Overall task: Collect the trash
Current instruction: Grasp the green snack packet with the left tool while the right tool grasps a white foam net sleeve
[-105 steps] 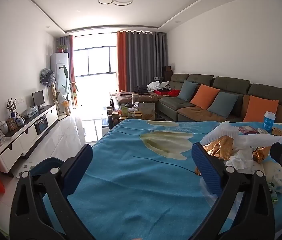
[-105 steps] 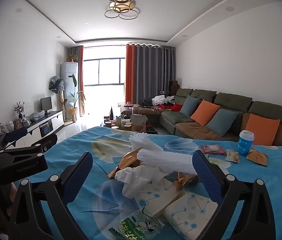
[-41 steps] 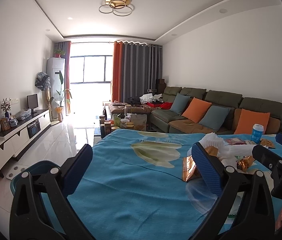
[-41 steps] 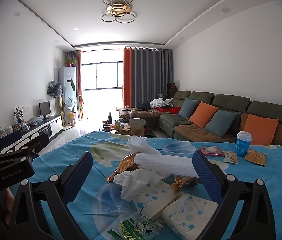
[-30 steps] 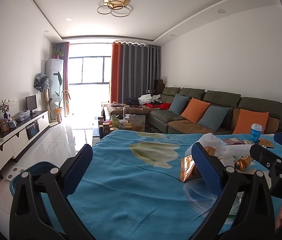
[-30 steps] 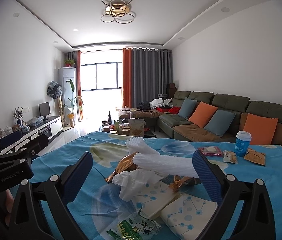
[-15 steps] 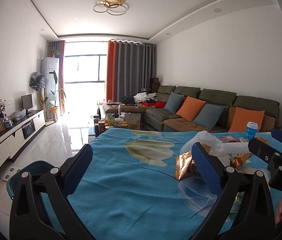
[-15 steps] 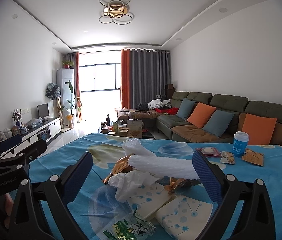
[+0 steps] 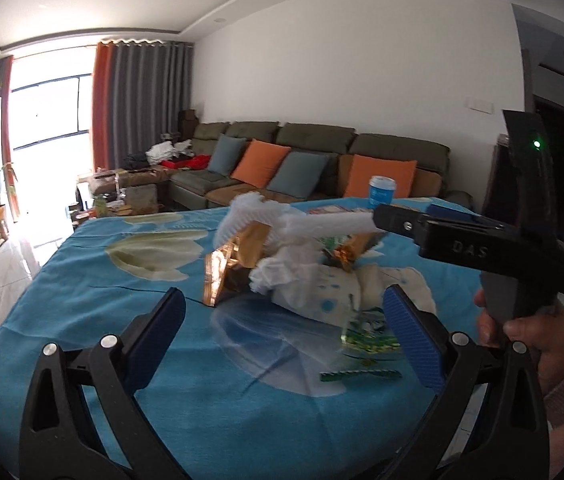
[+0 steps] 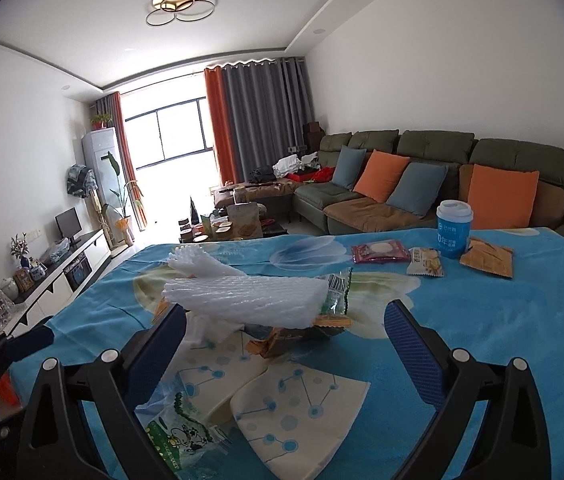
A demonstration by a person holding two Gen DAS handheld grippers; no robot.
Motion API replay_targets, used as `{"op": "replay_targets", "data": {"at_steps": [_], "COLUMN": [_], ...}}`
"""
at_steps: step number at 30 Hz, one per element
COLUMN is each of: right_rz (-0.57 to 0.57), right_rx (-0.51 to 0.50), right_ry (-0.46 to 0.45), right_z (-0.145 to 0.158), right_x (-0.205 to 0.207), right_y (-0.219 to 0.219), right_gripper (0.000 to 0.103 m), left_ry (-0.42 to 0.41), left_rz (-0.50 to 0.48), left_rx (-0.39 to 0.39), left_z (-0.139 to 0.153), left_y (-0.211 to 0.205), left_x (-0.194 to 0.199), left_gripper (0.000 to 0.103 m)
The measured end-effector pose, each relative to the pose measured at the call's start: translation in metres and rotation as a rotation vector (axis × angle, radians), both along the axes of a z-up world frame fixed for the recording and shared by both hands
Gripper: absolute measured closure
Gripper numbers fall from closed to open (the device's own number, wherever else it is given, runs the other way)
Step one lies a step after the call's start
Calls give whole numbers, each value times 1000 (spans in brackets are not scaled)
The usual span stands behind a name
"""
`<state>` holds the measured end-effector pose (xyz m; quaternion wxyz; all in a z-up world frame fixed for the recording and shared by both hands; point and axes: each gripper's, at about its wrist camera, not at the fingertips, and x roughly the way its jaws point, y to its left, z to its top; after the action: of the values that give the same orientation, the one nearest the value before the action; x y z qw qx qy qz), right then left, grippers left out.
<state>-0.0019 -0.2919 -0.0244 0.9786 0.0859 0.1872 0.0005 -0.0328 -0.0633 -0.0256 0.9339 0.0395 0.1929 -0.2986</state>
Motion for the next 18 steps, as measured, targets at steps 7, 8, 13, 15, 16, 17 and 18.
{"op": "replay_targets", "data": {"at_steps": [7,8,13,15,16,17,18], "right_rz": [47,52,82,96,101,105,110], "right_rx": [36,43,131,173,187,198,203], "right_ry": [51,58,104,112,111,109,107], "right_z": [-8,-8,-15,-15,-15,-14,-14], "right_x": [10,13,32,38,39,40,40], "right_y": [-6,-8,-20,-26,-28,-29,-30], "right_gripper": [13,13,19,27,32,34,37], "left_ry": [119,135,249,282,291,296,300], "left_rz": [-136,-144,-199,-217,-222,-226,-231], "left_rx": [53,55,24,12,9,8,7], "left_z": [-20,-22,-34,-37,-39,-40,-41], "left_y": [-28,-32,-36,-35,-34,-33,-32], "left_x": [5,4,17,21,22,22,22], "left_gripper": [18,24,50,66,69,75,81]}}
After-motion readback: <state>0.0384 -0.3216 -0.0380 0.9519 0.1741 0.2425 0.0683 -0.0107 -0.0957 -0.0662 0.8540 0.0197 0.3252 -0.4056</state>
